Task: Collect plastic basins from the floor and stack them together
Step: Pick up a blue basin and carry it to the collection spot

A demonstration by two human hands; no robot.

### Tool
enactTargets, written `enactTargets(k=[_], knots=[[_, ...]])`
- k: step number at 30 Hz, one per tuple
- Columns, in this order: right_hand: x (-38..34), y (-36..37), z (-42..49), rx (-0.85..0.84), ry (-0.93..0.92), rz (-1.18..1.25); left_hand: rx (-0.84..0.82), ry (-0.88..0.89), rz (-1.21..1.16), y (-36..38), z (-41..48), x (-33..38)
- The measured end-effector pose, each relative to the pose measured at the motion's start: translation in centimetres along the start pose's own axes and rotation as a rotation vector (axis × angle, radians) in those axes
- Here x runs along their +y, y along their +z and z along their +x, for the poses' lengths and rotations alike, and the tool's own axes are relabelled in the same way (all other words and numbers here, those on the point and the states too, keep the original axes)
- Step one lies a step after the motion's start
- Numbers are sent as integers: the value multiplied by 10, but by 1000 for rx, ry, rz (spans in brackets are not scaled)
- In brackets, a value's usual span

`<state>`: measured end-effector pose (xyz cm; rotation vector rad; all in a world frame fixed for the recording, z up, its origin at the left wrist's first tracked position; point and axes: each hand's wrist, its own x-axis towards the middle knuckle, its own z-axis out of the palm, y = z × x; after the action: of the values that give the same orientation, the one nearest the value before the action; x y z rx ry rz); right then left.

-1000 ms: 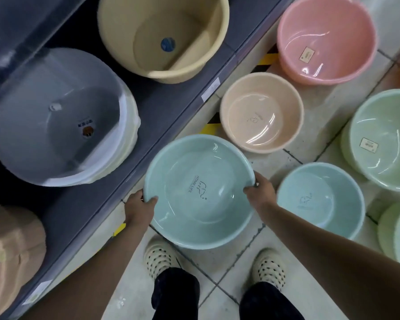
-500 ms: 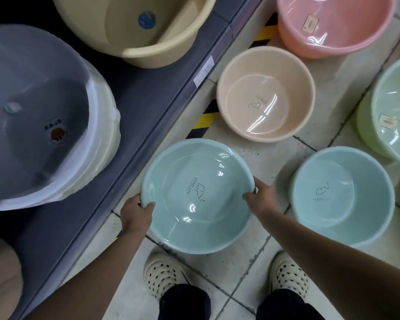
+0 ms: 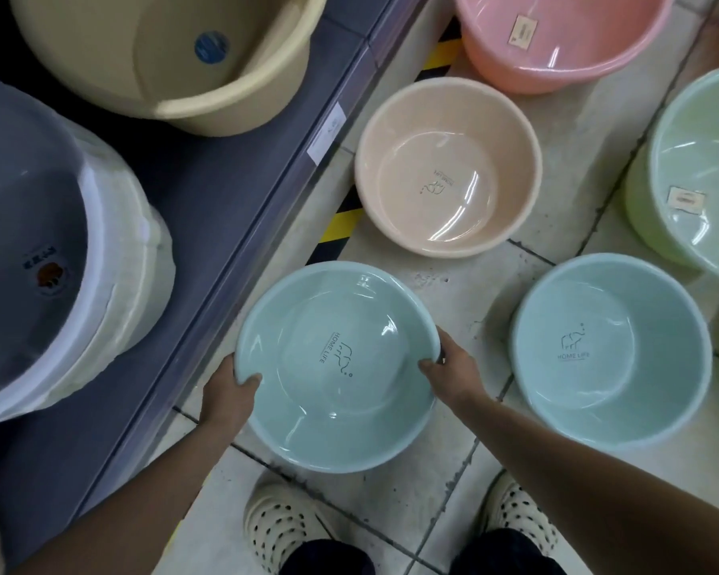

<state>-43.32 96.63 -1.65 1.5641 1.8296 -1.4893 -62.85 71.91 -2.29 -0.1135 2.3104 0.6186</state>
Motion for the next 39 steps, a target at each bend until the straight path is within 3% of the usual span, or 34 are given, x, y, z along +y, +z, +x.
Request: enactTargets(k=[7, 16, 21, 29, 39], knots=[[-19, -81, -36, -23, 38, 156, 17, 119, -67, -7, -54, 68], [-95, -236, -79, 47, 1, 156, 51, 212, -80, -35, -140, 241], [-127, -290, -80, 121, 1, 214, 37, 186, -153, -47, -137, 322], [-142, -295, -9, 202, 25, 273, -35, 300, -120, -24, -61, 400], [-135, -256, 108, 357, 70, 358, -81, 322, 5, 37, 63, 424]])
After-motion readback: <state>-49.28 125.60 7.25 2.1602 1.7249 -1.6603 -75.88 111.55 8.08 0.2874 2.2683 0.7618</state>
